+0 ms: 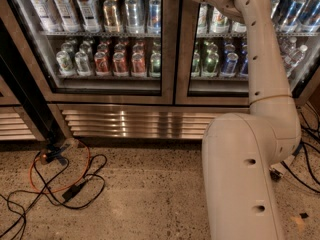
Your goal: Open left fridge door
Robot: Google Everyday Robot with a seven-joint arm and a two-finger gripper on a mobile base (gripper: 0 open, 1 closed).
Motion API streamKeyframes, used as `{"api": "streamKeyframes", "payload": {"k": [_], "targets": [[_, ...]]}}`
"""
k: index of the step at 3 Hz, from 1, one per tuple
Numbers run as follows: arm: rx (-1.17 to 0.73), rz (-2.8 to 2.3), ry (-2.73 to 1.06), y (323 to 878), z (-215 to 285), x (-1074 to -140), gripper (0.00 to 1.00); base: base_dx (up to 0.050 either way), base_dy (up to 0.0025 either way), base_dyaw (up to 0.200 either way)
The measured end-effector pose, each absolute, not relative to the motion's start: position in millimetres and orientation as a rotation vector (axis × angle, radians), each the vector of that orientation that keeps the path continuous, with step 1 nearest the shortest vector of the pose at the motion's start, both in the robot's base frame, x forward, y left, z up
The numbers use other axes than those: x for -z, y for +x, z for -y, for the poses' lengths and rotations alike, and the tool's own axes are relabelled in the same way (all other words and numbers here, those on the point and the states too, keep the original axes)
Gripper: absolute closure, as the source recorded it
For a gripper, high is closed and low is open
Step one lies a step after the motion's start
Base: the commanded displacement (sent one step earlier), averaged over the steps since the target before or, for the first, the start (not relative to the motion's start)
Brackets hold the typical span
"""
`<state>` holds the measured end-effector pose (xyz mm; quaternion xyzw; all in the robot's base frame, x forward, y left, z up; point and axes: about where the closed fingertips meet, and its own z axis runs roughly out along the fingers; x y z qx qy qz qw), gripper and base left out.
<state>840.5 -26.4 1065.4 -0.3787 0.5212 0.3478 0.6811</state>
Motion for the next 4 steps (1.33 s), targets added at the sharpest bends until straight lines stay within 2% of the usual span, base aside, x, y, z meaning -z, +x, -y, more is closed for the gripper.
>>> {"api": "streamKeyframes", "payload": {"k": [1,4], "targets": [[-0.853,-1.156,-0.841,840.4,13.7,-1059.8,1.00,0.000,0.00000,0.000],[-0.851,-1.157,-0.838,841.1,20.3,-1060.2,1.00,0.000,0.00000,0.000]]}}
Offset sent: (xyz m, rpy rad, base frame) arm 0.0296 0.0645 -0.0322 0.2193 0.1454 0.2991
